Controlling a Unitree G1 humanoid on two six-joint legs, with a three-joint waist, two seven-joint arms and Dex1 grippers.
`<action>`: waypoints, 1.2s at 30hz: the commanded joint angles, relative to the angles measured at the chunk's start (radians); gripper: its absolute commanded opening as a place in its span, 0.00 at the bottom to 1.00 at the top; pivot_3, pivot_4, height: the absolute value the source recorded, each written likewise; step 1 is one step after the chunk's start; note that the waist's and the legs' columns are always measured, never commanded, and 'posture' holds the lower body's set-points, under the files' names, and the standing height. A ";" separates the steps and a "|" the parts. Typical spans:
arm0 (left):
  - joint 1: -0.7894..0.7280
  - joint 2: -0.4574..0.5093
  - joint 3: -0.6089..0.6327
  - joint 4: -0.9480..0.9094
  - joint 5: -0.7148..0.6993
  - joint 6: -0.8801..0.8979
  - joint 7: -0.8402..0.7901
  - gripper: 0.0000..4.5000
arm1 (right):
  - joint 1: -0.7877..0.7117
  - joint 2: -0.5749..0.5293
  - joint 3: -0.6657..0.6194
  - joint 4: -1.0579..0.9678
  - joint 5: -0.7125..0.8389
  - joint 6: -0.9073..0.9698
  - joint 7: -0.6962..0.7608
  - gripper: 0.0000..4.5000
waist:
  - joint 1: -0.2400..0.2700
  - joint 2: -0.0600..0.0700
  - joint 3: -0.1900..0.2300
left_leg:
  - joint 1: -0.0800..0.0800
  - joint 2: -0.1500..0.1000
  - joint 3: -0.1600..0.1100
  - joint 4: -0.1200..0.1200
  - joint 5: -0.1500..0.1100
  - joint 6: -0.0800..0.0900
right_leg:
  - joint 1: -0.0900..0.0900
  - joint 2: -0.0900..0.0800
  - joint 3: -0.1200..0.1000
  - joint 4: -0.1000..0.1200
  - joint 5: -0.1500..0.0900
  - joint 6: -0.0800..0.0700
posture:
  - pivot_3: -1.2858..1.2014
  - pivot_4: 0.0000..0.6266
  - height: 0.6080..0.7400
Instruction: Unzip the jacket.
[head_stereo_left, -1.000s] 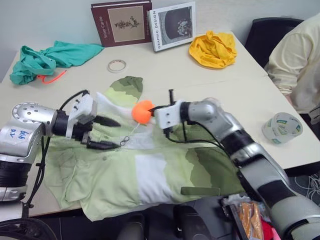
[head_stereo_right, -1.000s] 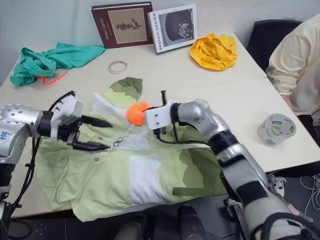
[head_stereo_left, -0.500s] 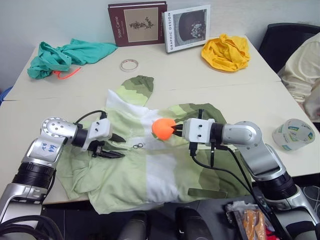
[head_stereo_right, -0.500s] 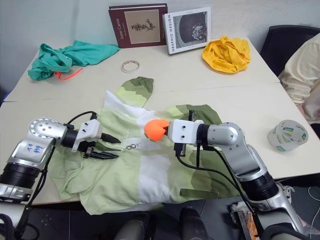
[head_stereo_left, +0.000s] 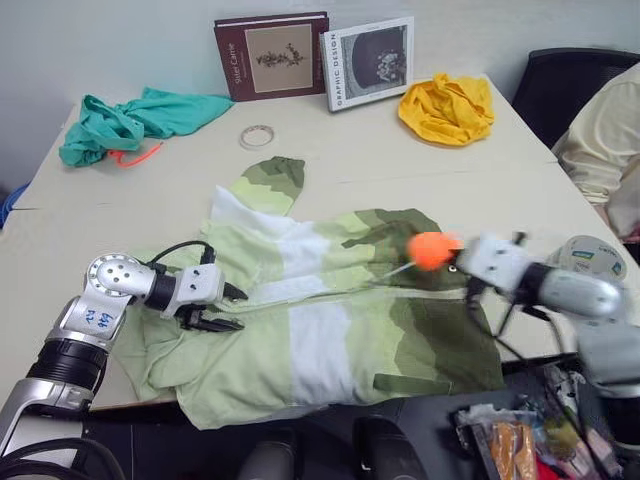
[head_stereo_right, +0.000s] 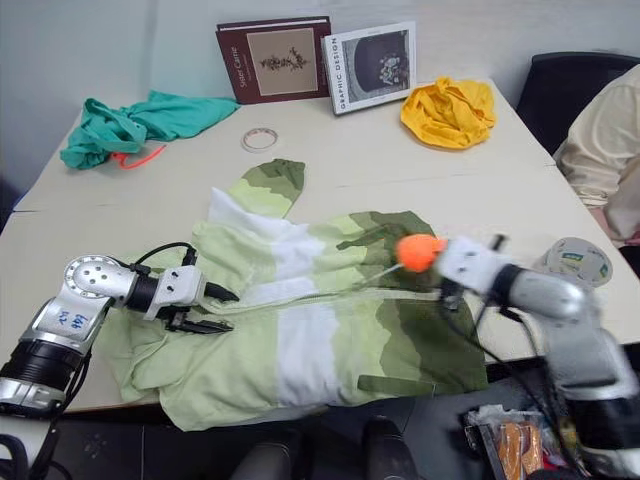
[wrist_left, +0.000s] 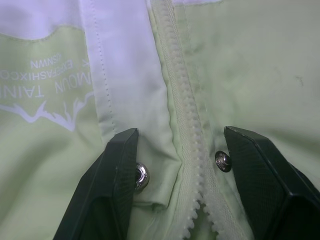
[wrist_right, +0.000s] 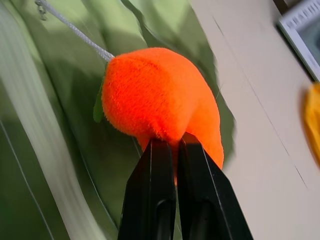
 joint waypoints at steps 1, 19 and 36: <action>0.059 0.047 -0.016 0.072 0.076 0.015 0.012 0.62 | 0.057 -0.126 -0.278 0.161 0.002 -0.067 -0.041 0.00 | -0.002 0.002 -0.002 | 0.004 0.001 0.001 -0.002 -0.001 0.002 | 0.004 0.000 0.001 -0.001 0.000 -0.001 | 0.52 0.24 1.00; -0.024 -0.022 0.129 -0.208 -0.272 0.511 -0.028 0.66 | -0.206 -0.063 0.028 0.169 0.292 0.093 0.144 0.00 | 0.007 0.005 -0.003 | 0.001 0.006 0.010 0.000 -0.004 0.004 | -0.003 0.004 0.012 0.004 0.000 0.000 | 0.52 0.24 1.00; -0.009 0.467 0.384 -0.158 -0.374 0.624 -0.281 1.00 | 0.018 -0.584 -0.352 0.387 0.561 0.367 0.780 0.84 | 0.012 0.002 0.000 | -0.016 0.002 0.008 0.009 -0.007 0.008 | -0.014 0.001 0.009 -0.002 0.001 0.003 | 0.52 0.24 1.00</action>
